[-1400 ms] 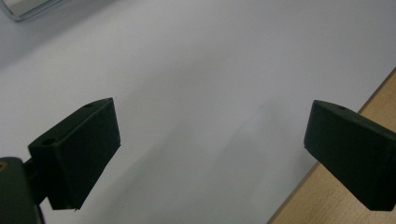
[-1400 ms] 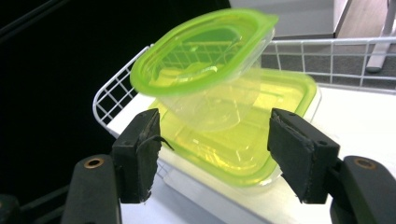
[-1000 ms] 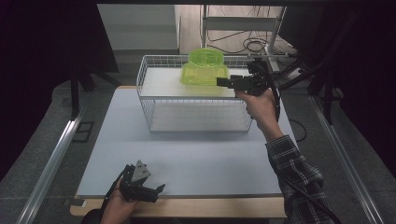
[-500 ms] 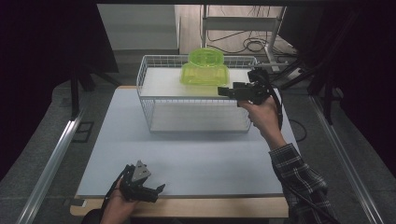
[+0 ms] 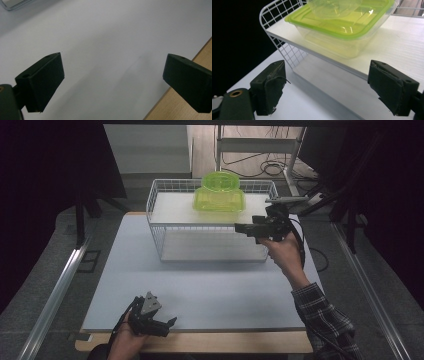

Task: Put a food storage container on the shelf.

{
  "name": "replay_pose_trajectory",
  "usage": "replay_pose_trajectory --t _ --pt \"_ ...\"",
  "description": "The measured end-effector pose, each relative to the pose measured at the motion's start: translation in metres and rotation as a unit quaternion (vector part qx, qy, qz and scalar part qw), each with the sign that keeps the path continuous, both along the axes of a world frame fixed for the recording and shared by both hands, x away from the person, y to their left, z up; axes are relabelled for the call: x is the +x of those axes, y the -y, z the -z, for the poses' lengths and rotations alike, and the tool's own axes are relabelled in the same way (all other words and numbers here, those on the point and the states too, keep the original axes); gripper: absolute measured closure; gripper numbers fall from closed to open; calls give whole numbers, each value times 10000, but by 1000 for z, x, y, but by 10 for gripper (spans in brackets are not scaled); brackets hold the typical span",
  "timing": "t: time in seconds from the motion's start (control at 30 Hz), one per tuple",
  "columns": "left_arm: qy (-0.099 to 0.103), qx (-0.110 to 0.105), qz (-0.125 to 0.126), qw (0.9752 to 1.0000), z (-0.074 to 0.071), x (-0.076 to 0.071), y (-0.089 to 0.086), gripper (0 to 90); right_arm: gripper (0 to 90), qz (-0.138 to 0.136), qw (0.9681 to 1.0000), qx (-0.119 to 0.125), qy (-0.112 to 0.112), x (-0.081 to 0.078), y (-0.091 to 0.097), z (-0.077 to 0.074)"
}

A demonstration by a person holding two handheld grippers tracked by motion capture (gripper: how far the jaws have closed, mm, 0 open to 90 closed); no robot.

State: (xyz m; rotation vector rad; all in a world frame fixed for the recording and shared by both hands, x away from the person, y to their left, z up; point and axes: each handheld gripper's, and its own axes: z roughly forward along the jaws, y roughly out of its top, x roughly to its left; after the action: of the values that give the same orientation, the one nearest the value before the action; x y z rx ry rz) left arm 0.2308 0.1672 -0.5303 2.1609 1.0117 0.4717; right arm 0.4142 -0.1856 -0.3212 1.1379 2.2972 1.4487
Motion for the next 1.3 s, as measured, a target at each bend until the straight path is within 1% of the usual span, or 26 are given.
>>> replay_pose_trajectory --t 0.3,0.43,0.57,0.7,0.77,0.87,1.07,1.3 --pt "-3 5 2 10000 0 0 0 32 95 -54 9999 -124 67 -7 0 10" --pt "-4 6 1 10000 0 0 0 32 87 -60 9999 -156 42 -9 1 13" --pt "-8 -3 -1 10000 0 0 0 32 74 -81 9997 -240 11 -10 2 21" --pt "-5 -18 -10 10000 0 0 0 32 64 -97 9995 -309 55 -12 2 26" --pt "-8 -18 -8 10000 0 0 0 32 53 -128 9990 -404 119 -15 2 30" --pt "-15 3 3 10000 0 0 0 32 49 -151 9989 -417 123 -17 2 33" --pt "-34 18 24 10000 1 0 1 32 31 -214 9984 -506 139 -23 2 43" --pt "-34 8 24 10000 1 0 0 32 13 -187 9981 -572 148 -29 5 52"
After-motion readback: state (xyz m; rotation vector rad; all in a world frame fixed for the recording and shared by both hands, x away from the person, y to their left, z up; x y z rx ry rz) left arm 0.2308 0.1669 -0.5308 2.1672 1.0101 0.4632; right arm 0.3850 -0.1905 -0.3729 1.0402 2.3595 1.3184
